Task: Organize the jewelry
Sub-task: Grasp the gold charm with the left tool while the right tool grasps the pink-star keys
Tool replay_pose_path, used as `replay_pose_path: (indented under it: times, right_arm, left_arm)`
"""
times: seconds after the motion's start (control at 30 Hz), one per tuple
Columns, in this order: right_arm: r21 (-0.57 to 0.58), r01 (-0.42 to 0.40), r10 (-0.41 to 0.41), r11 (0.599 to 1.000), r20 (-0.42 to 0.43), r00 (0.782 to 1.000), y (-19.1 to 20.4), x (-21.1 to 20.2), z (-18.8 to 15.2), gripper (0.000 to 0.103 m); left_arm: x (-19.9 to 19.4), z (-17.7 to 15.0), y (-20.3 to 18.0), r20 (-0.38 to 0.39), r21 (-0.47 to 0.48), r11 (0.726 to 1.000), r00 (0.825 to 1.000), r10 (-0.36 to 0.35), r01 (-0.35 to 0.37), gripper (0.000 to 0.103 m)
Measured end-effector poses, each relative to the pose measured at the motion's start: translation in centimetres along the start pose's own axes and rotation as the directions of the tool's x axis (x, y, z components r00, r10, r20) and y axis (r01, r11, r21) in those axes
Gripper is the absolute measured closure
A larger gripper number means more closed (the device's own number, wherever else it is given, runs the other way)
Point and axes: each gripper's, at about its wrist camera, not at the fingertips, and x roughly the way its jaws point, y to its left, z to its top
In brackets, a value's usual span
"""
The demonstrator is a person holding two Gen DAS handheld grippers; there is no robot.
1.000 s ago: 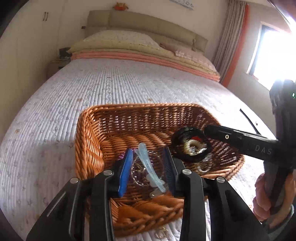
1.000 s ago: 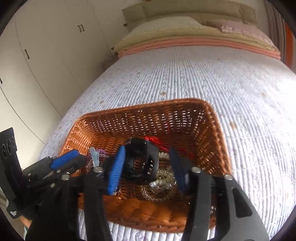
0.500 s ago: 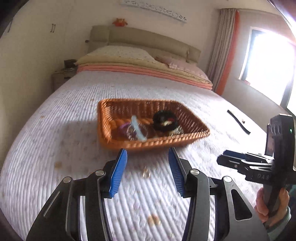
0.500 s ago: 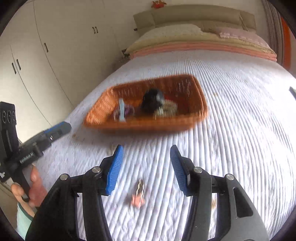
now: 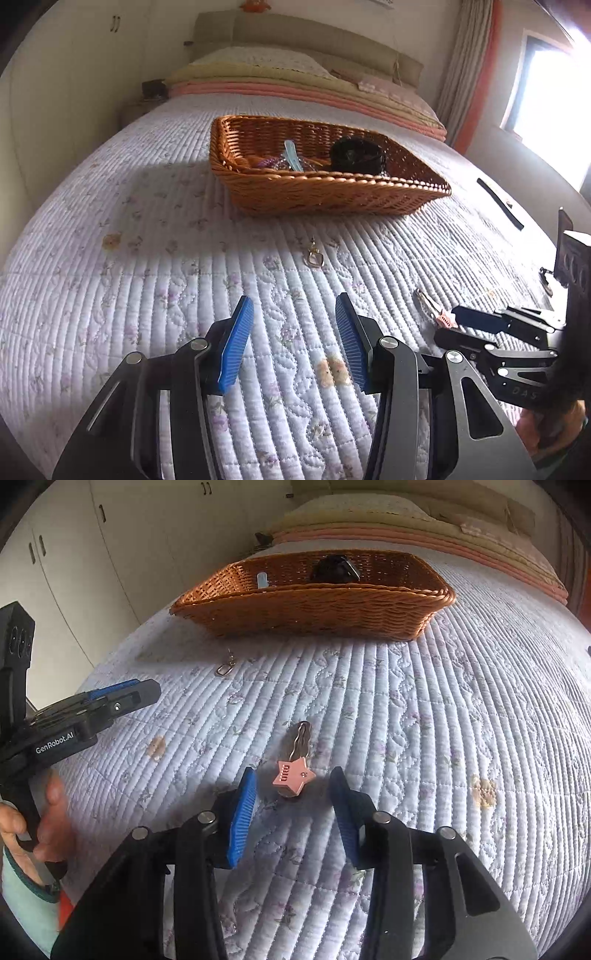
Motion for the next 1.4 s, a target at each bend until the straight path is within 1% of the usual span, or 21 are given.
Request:
replay_pose_path:
  times: [0.03,0.13,0.27,0.37,0.43,0.47,0.5,0.53,0.6,0.63,0.67,0.7,0.77,0.87,0.97,1.13,1.23,1.4]
  right_arm:
    - [-0.006,0.003,-0.003,1.000,0.001,1.000,0.2,0.1,0.0,0.073]
    - [-0.016,0.011,-0.011,1.000,-0.008,1.000,0.2,0.8,0.3,0.081]
    - [-0.014,0.012,-0.012,1.000,-0.008,1.000,0.0,1.3,1.0,0.082]
    - [-0.022,0.044,-0.044,0.999,-0.002,0.999,-0.2,1.8,2.2,0.082]
    - [-0.020,0.076,-0.076,0.997,0.010,0.997,-0.7,2.4,3.2,0.082]
    - [-0.013,0.086,-0.086,0.996,0.012,0.996,-1.2,2.7,3.7,0.082]
    - [-0.002,0.087,-0.087,0.996,0.012,0.996,-1.7,3.0,4.0,0.082]
    - [0.015,0.070,-0.070,0.997,0.009,0.997,-2.4,3.3,4.3,0.082]
    - [0.069,-0.007,0.006,0.998,0.010,1.000,-3.8,3.5,4.4,0.082]
    - [0.081,-0.027,0.026,0.996,0.014,1.000,-4.1,3.5,4.4,0.082]
    - [0.084,-0.035,0.034,0.996,0.016,0.999,-4.2,3.4,4.3,0.082]
    - [0.079,-0.033,0.031,0.996,0.017,0.999,-4.2,3.4,4.3,0.082]
    - [0.052,-0.008,0.007,0.999,0.022,1.000,-3.5,3.5,4.2,0.082]
    - [0.019,0.027,-0.027,0.999,0.026,0.999,-2.6,3.6,4.1,0.082]
    - [0.010,0.041,-0.041,0.999,0.031,0.999,-2.4,3.8,4.1,0.082]
    - [0.008,0.043,-0.044,0.999,0.049,0.998,-2.3,3.7,4.2,0.082]
    - [0.016,0.029,-0.030,0.999,0.057,0.998,-2.6,3.3,4.0,0.082]
    - [0.011,0.004,-0.005,1.000,0.084,0.996,-2.6,2.3,3.5,0.082]
  left_arm:
    - [0.2,0.0,-0.2,-0.006,0.011,1.000,1.000,0.005,-0.005,0.058]
    - [0.5,0.1,-0.8,-0.009,0.033,0.999,1.000,0.015,-0.014,0.058]
    - [0.9,0.4,-1.1,-0.020,0.051,0.999,1.000,0.017,-0.016,0.058]
    - [1.5,1.5,-1.4,-0.019,0.058,0.998,1.000,0.012,-0.010,0.058]
    - [2.0,2.2,-1.6,-0.009,0.072,0.997,1.000,0.004,-0.003,0.062]
    - [2.6,2.8,-1.7,-0.016,0.085,0.996,1.000,-0.002,0.003,0.065]
    - [3.3,3.3,-1.9,-0.027,0.097,0.995,1.000,-0.002,0.005,0.065]
    - [4.0,3.6,-2.1,-0.040,0.111,0.994,0.999,0.000,0.004,0.065]
    - [5.7,4.1,-2.6,-0.068,0.143,0.990,0.997,0.025,-0.015,0.065]
    - [6.4,4.2,-2.7,-0.074,0.155,0.987,0.996,0.040,-0.028,0.065]
    - [7.1,4.3,-2.9,-0.086,0.165,0.986,0.995,0.054,-0.039,0.068]
    - [7.6,4.2,-3.0,-0.099,0.173,0.984,0.993,0.066,-0.048,0.075]
    - [7.9,4.0,-3.3,-0.103,0.196,0.979,0.991,0.083,-0.062,0.077]
    - [8.1,3.9,-3.5,-0.108,0.211,0.975,0.990,0.088,-0.064,0.077]
    - [7.8,3.6,-3.6,-0.099,0.219,0.975,0.993,0.072,-0.049,0.090]
    - [7.3,3.3,-4.1,-0.073,0.237,0.969,0.994,0.081,-0.062,0.090]
    - [6.7,3.2,-3.9,-0.057,0.226,0.973,0.997,0.059,-0.045,0.090]
    - [4.7,2.9,-3.9,0.016,0.230,0.973,1.000,0.016,-0.020,0.090]
